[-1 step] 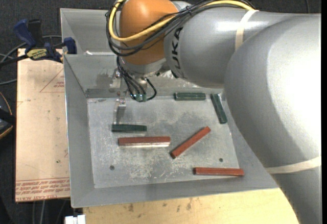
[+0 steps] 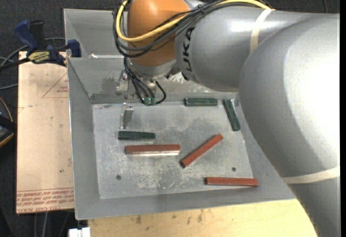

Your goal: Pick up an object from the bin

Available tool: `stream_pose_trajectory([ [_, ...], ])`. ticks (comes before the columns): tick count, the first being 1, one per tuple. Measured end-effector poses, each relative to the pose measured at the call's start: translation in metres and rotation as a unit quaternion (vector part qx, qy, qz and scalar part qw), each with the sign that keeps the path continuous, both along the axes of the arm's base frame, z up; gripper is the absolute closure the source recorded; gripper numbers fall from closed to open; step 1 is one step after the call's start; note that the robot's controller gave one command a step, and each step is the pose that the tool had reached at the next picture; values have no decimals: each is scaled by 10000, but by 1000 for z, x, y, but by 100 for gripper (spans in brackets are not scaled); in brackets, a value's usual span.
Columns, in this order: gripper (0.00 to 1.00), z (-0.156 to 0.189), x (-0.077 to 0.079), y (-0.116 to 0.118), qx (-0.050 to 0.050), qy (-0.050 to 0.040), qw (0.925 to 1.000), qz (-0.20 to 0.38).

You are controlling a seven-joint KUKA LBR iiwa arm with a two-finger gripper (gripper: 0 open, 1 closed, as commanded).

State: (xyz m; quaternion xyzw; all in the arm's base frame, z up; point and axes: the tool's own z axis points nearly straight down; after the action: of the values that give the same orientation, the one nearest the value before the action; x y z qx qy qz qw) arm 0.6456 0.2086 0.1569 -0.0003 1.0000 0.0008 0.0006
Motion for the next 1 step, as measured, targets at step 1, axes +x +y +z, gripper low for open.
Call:
stream_pose_trajectory([
  [1,100,-77,-25,-53,23,-76,9983,571],
])
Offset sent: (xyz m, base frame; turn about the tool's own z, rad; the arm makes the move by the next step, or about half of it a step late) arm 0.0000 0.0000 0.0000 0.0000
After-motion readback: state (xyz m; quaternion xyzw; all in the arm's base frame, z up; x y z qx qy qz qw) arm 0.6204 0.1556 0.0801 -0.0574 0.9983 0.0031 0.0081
